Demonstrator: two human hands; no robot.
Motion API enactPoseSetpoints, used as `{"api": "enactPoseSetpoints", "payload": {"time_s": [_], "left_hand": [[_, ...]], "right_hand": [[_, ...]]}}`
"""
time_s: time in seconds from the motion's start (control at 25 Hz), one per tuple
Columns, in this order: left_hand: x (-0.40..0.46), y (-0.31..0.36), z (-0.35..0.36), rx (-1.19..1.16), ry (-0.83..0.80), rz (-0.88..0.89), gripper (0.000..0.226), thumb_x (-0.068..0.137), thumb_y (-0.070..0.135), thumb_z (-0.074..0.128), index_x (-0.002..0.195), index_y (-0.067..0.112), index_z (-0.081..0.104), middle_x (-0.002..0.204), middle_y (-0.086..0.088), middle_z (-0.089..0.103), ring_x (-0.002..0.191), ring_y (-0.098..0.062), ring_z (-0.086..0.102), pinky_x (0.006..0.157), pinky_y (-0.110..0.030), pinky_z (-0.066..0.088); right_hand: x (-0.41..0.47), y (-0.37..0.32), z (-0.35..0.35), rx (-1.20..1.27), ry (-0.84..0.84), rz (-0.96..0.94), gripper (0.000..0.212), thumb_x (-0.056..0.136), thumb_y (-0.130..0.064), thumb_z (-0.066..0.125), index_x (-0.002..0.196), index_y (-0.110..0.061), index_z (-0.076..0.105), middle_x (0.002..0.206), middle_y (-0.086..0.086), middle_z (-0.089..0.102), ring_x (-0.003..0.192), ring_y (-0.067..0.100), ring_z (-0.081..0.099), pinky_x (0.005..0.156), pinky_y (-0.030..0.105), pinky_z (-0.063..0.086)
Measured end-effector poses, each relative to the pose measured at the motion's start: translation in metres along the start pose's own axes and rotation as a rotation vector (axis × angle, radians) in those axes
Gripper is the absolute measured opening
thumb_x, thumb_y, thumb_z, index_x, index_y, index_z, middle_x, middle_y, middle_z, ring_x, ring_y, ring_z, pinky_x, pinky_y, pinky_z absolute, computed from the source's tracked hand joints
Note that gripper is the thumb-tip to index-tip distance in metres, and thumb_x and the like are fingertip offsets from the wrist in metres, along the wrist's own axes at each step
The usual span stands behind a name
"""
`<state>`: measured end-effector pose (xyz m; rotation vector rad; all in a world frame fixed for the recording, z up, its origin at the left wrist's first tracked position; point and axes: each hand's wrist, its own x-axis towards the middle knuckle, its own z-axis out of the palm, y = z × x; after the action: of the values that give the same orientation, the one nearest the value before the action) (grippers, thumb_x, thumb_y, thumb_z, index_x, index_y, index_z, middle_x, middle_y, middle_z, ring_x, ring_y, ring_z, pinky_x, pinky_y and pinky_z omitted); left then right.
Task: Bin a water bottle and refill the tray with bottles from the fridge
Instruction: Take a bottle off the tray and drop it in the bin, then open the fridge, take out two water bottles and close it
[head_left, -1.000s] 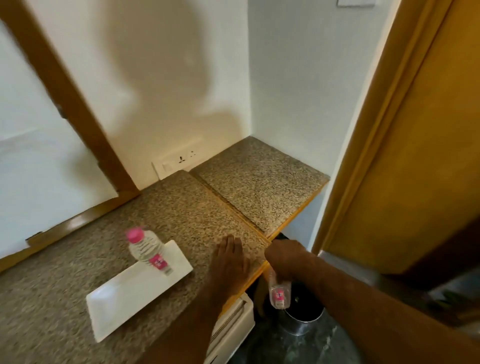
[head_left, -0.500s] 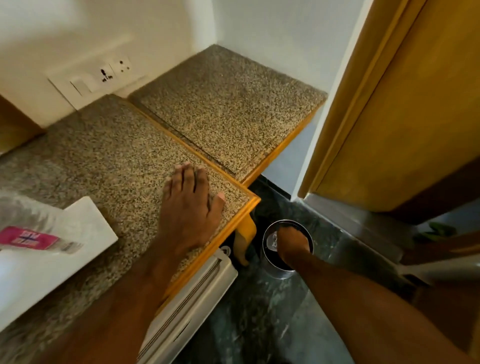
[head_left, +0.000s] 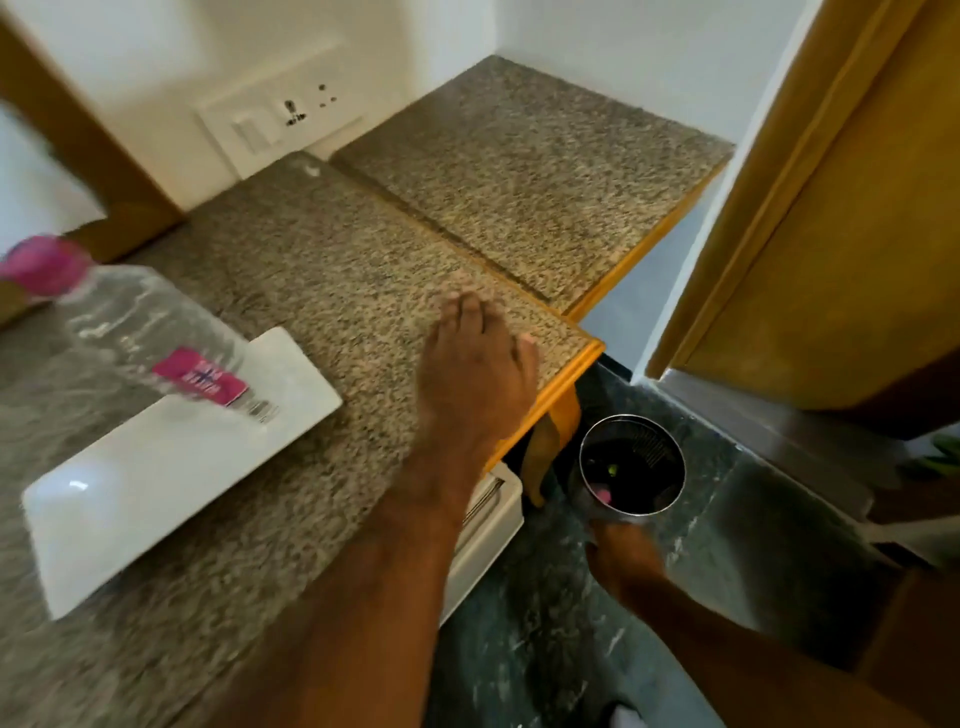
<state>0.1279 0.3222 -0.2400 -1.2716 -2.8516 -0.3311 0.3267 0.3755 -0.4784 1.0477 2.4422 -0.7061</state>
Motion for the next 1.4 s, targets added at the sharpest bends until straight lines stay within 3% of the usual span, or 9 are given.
{"api": "enactPoseSetpoints", "payload": {"time_s": [0.08, 0.24, 0.4, 0.48, 0.56, 0.68, 0.84, 1.08, 1.4], "left_hand": [[-0.048, 0.002, 0.012, 0.014, 0.111, -0.008, 0.056, 0.095, 0.032, 0.031, 0.140, -0.001, 0.035, 0.149, -0.022, 0.039, 0.140, -0.036, 0.030, 0.114, -0.048, 0.028], [-0.192, -0.046, 0.092, 0.002, 0.238, 0.095, 0.053, 0.097, 0.018, 0.035, 0.146, 0.001, 0.026, 0.156, -0.018, 0.025, 0.146, -0.033, 0.017, 0.120, -0.048, 0.013], [-0.296, -0.158, 0.171, 0.239, -0.024, -0.076, 0.052, 0.092, 0.017, 0.036, 0.142, 0.002, 0.037, 0.153, -0.017, 0.031, 0.138, -0.034, 0.036, 0.115, -0.049, 0.031], [-0.312, -0.205, 0.194, 0.248, -0.179, -0.268, 0.051, 0.086, 0.017, 0.053, 0.134, -0.001, 0.049, 0.137, -0.023, 0.054, 0.124, -0.039, 0.052, 0.102, -0.050, 0.046], [-0.314, -0.233, 0.210, 0.182, -0.296, -0.405, 0.054, 0.072, 0.015, 0.075, 0.120, -0.003, 0.058, 0.112, -0.024, 0.066, 0.102, -0.040, 0.063, 0.084, -0.047, 0.057], [-0.318, -0.250, 0.228, 0.183, -0.277, -0.423, 0.053, 0.071, 0.025, 0.075, 0.116, 0.003, 0.058, 0.107, -0.018, 0.064, 0.098, -0.036, 0.059, 0.080, -0.045, 0.055], [-0.338, -0.237, 0.249, 0.156, -0.248, -0.450, 0.053, 0.083, 0.037, 0.058, 0.125, 0.006, 0.049, 0.112, -0.012, 0.053, 0.100, -0.031, 0.048, 0.082, -0.047, 0.046], [-0.344, -0.230, 0.258, 0.188, -0.198, -0.495, 0.051, 0.089, 0.036, 0.048, 0.128, 0.004, 0.048, 0.112, -0.014, 0.056, 0.097, -0.031, 0.047, 0.079, -0.047, 0.048], [-0.347, -0.225, 0.252, 0.234, -0.264, -0.485, 0.052, 0.090, 0.032, 0.052, 0.132, 0.001, 0.047, 0.118, -0.016, 0.056, 0.106, -0.032, 0.049, 0.086, -0.046, 0.048]], "right_hand": [[-0.034, -0.015, 0.027, 0.026, 0.033, -0.149, 0.021, 0.093, -0.022, 0.050, 0.106, -0.018, 0.065, 0.107, 0.008, 0.070, 0.096, 0.025, 0.066, 0.077, 0.032, 0.050], [-0.059, -0.051, 0.063, 0.069, 0.243, -0.404, 0.018, 0.079, -0.005, 0.071, 0.097, -0.007, 0.071, 0.096, 0.016, 0.071, 0.086, 0.035, 0.068, 0.071, 0.039, 0.056], [-0.045, -0.121, 0.107, 0.002, 0.290, -0.617, 0.038, 0.072, -0.002, 0.078, 0.108, 0.004, 0.067, 0.108, 0.027, 0.067, 0.099, 0.042, 0.065, 0.081, 0.050, 0.057], [-0.036, -0.156, 0.128, -0.043, 0.296, -0.804, 0.042, 0.064, -0.005, 0.085, 0.101, 0.007, 0.069, 0.101, 0.029, 0.069, 0.091, 0.044, 0.067, 0.073, 0.052, 0.059], [-0.029, -0.184, 0.148, -0.082, 0.257, -0.928, 0.046, 0.065, -0.011, 0.086, 0.103, 0.005, 0.067, 0.102, 0.026, 0.068, 0.094, 0.043, 0.066, 0.079, 0.049, 0.058], [-0.026, -0.203, 0.174, -0.001, 0.168, -0.834, 0.049, 0.079, -0.025, 0.073, 0.121, -0.005, 0.057, 0.118, 0.021, 0.060, 0.110, 0.037, 0.055, 0.092, 0.047, 0.051], [-0.027, -0.198, 0.187, -0.168, 0.242, -0.822, 0.052, 0.078, -0.033, 0.072, 0.117, -0.001, 0.059, 0.117, 0.022, 0.058, 0.106, 0.041, 0.055, 0.091, 0.050, 0.051], [-0.024, -0.196, 0.184, -0.297, 0.259, -0.862, 0.049, 0.088, -0.040, 0.056, 0.122, -0.006, 0.056, 0.122, 0.019, 0.054, 0.110, 0.037, 0.050, 0.096, 0.049, 0.044], [-0.027, -0.198, 0.182, -0.305, 0.207, -0.853, 0.047, 0.086, -0.036, 0.062, 0.120, -0.005, 0.057, 0.123, 0.019, 0.054, 0.110, 0.036, 0.050, 0.096, 0.048, 0.045]]}}
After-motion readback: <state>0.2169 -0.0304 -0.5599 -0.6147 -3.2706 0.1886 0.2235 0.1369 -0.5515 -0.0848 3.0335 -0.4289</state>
